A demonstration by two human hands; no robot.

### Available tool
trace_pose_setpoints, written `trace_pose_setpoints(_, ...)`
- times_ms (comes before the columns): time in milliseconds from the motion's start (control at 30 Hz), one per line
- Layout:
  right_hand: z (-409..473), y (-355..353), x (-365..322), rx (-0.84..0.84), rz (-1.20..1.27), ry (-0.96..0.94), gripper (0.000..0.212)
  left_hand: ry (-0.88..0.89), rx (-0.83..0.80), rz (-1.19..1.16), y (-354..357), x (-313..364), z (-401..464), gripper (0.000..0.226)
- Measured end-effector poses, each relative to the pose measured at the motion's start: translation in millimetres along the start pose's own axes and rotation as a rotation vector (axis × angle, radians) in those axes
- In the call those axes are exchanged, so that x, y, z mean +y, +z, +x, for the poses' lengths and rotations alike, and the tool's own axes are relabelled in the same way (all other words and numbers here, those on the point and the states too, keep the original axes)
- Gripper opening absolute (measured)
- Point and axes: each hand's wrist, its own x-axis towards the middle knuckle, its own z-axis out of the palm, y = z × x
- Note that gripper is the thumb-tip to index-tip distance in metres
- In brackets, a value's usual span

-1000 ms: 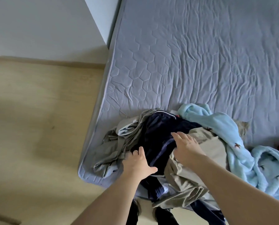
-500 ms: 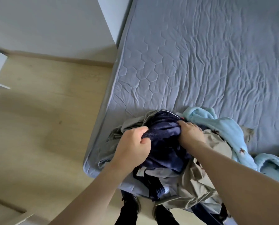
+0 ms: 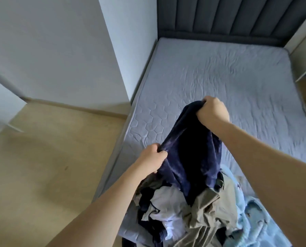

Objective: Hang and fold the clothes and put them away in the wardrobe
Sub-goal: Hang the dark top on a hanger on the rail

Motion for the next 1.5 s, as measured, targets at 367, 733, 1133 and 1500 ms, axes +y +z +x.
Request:
trace_pose_setpoints(367,-12.9,-204.7,-149.4,0.224,0.751,-0.139,0.009,0.35,0.353,-0.507,-116.6,204.0,-97.9,0.012)
trace_pose_setpoints(733,-47.1,-308.7,-289.4,0.279,0.735,-0.447,0.025,0.653,0.857,-0.247,-275.7,278.7,-221.1,0.021)
trace_pose_setpoints(1133,-95.7,-164.6,-429.2,0.148,-0.118,-0.431,0.051,0.391,0.895,0.217,-438.2,118.9,-321.2,0.009)
trace_pose_setpoints(1500,-207.7,14.1,-667.1,-0.744,0.815,-0.31,0.02,0.134,0.666,-0.252,-591.9,-86.8,-378.3,0.045)
